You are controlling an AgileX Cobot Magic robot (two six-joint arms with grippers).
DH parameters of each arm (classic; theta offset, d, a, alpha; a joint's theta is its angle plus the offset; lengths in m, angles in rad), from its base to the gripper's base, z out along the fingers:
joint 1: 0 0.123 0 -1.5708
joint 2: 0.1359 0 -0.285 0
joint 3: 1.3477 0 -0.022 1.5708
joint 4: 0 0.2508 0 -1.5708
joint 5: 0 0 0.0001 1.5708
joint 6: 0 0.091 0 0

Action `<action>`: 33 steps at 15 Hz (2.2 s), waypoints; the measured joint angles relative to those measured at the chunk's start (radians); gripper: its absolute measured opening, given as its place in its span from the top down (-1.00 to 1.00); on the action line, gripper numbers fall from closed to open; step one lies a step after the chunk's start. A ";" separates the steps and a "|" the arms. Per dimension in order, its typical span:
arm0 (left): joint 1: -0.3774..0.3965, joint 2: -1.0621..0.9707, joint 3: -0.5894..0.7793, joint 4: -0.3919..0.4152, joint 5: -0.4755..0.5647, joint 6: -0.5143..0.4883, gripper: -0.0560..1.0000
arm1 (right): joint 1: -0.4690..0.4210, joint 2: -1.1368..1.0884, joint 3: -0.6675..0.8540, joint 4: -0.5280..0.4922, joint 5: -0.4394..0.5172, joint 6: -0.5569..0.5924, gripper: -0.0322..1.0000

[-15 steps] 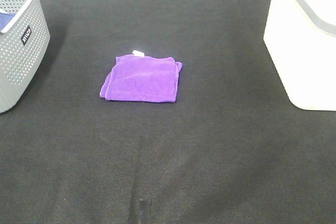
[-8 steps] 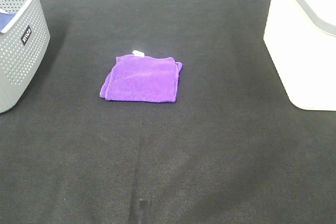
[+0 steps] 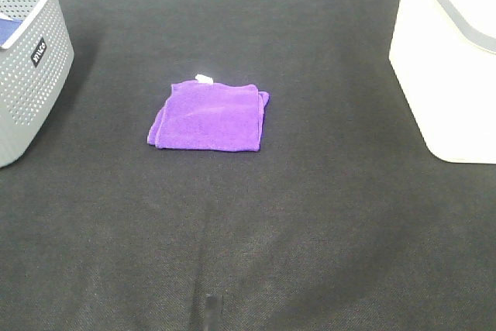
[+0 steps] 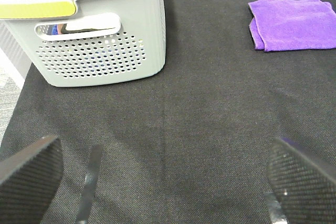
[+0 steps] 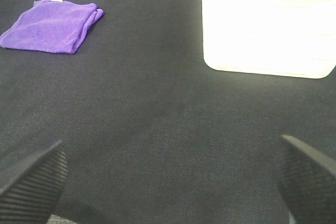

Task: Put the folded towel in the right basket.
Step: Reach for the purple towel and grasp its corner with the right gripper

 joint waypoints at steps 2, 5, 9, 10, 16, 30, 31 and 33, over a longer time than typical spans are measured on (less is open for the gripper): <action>0.000 0.000 0.000 0.000 0.000 0.000 -0.99 | 0.000 0.000 0.000 0.000 0.000 0.000 -0.96; 0.000 0.000 0.000 0.000 0.000 0.000 -0.99 | 0.000 0.000 0.000 0.000 0.000 0.000 -0.96; 0.000 0.000 0.000 0.000 0.000 0.000 -0.99 | 0.000 0.000 0.000 0.000 0.000 0.000 -0.96; 0.000 0.000 0.000 0.000 0.000 0.000 -0.99 | 0.000 0.000 0.000 0.000 0.000 0.000 -0.96; 0.000 0.000 0.000 0.000 0.000 0.000 -0.99 | 0.000 0.000 0.000 0.004 0.000 0.000 -0.96; 0.000 0.000 0.000 0.000 0.000 0.000 -0.99 | 0.000 0.610 -0.356 0.048 0.150 -0.020 -0.96; 0.000 0.000 0.000 0.000 0.000 0.000 -0.99 | 0.000 0.743 -0.432 0.078 0.153 -0.020 -0.96; 0.000 0.000 0.000 0.000 0.000 0.000 -0.99 | 0.000 0.924 -0.547 0.139 0.153 -0.023 -0.96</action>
